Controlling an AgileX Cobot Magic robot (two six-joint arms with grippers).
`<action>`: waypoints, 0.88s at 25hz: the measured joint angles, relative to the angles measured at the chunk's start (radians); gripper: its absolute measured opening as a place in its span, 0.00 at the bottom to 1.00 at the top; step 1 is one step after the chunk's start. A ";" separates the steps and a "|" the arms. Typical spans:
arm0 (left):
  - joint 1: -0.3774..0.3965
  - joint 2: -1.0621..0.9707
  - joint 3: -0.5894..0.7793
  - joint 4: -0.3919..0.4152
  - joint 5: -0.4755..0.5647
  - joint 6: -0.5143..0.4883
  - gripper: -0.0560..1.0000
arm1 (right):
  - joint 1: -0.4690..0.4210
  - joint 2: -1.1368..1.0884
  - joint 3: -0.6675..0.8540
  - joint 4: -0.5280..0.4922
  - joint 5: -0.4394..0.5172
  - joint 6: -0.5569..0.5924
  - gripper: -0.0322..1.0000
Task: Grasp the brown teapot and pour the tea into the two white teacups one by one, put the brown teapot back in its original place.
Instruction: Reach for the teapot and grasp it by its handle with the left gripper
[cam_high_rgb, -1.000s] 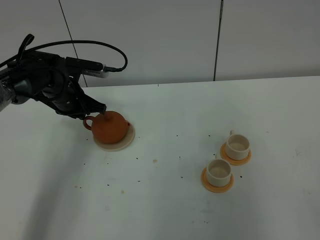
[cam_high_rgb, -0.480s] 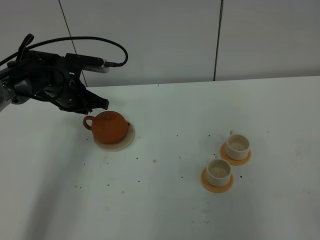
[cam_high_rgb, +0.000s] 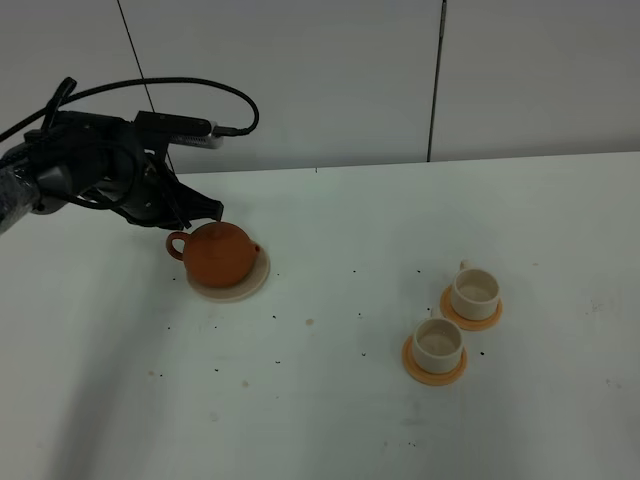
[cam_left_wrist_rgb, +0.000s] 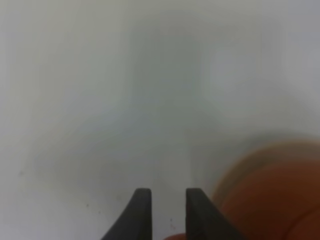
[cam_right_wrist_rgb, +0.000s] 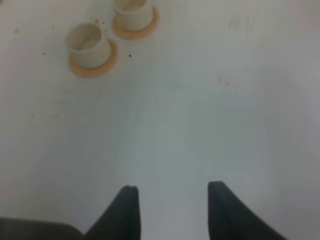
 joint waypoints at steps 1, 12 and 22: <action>0.000 0.000 0.000 0.000 -0.001 0.000 0.28 | 0.000 0.000 0.000 0.000 0.000 0.000 0.34; 0.000 0.000 0.000 -0.001 0.050 0.000 0.28 | 0.000 0.000 0.000 0.000 0.000 0.000 0.34; 0.000 -0.045 0.000 -0.015 0.068 0.000 0.28 | 0.000 0.000 0.000 0.000 0.000 0.000 0.34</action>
